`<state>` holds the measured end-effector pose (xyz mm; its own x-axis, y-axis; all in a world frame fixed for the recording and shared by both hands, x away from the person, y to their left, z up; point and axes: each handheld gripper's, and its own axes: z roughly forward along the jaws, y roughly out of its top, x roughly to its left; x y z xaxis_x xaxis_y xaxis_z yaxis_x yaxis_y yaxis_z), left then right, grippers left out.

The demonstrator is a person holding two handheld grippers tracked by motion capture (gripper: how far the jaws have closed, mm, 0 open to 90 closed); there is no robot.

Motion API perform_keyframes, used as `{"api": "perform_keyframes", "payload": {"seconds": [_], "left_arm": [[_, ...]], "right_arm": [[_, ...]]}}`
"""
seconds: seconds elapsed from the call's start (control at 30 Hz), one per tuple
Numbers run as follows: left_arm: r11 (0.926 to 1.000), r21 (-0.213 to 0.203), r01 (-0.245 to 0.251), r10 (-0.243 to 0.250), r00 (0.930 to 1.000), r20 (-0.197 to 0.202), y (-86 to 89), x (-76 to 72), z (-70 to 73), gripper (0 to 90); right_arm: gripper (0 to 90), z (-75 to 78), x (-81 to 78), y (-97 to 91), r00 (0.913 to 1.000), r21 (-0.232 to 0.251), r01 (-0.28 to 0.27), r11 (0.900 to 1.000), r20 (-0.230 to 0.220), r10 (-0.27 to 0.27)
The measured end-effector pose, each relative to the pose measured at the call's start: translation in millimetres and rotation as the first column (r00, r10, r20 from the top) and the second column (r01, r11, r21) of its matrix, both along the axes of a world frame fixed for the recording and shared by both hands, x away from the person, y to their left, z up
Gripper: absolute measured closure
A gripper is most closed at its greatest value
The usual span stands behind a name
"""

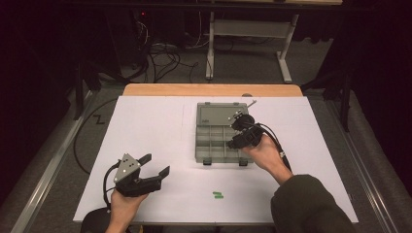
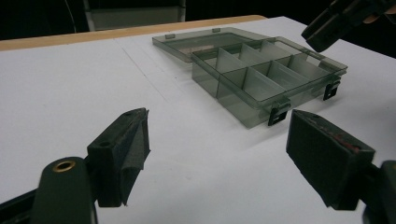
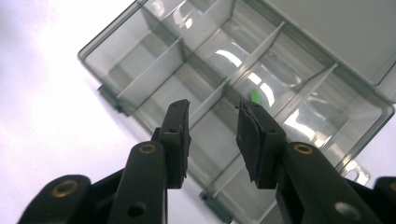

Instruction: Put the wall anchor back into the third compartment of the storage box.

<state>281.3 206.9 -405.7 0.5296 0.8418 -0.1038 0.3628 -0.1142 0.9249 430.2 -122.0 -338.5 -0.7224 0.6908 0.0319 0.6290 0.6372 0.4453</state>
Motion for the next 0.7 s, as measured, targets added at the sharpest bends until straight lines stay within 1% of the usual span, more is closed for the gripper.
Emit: {"api": "perform_keyframes", "payload": {"seconds": [0.03,0.17,0.3,0.4,0.5,0.53,0.7], "left_arm": [[1.0000,-0.002,-0.001,0.001,1.0000,0.001,0.1,-0.1,0.1,21.7],[1.0000,-0.001,-0.002,0.002,1.0000,0.009,-0.3,-0.6,0.5,21.6],[1.0000,0.000,-0.003,0.003,0.9999,0.013,-0.2,-1.0,0.7,21.3],[1.0000,0.004,0.000,0.000,0.9999,0.013,-0.2,-1.0,0.7,21.2],[1.0000,0.004,-0.005,0.005,0.9999,0.010,-1.2,-0.3,0.3,21.2],[1.0000,0.009,-0.004,0.004,1.0000,0.009,-1.2,-0.3,0.3,21.1],[1.0000,0.005,0.000,0.000,0.9999,0.012,-0.6,-0.4,0.5,21.2]], "right_arm": [[64.5,-0.5,-2.0,-1.2,1.0000,0.006,-0.006,1.0000,0.004,0.006],[63.0,-3.1,-9.6,-4.5,1.0000,0.014,0.005,0.9999,0.006,-0.005],[62.4,0.1,-17.5,-8.4,0.9997,0.032,0.005,0.9995,0.024,-0.006],[62.1,0.8,-23.9,-10.4,0.9995,0.035,0.006,0.9994,0.031,-0.007],[62.2,0.2,-31.0,-11.1,0.9993,0.047,-0.012,0.9988,0.035,0.010],[62.2,-0.1,-32.6,-11.0,0.9991,0.046,-0.019,0.9988,0.038,0.017],[62.3,-2.8,-43.6,-10.9,0.9982,0.043,-0.043,0.9981,0.043,0.041]]}}
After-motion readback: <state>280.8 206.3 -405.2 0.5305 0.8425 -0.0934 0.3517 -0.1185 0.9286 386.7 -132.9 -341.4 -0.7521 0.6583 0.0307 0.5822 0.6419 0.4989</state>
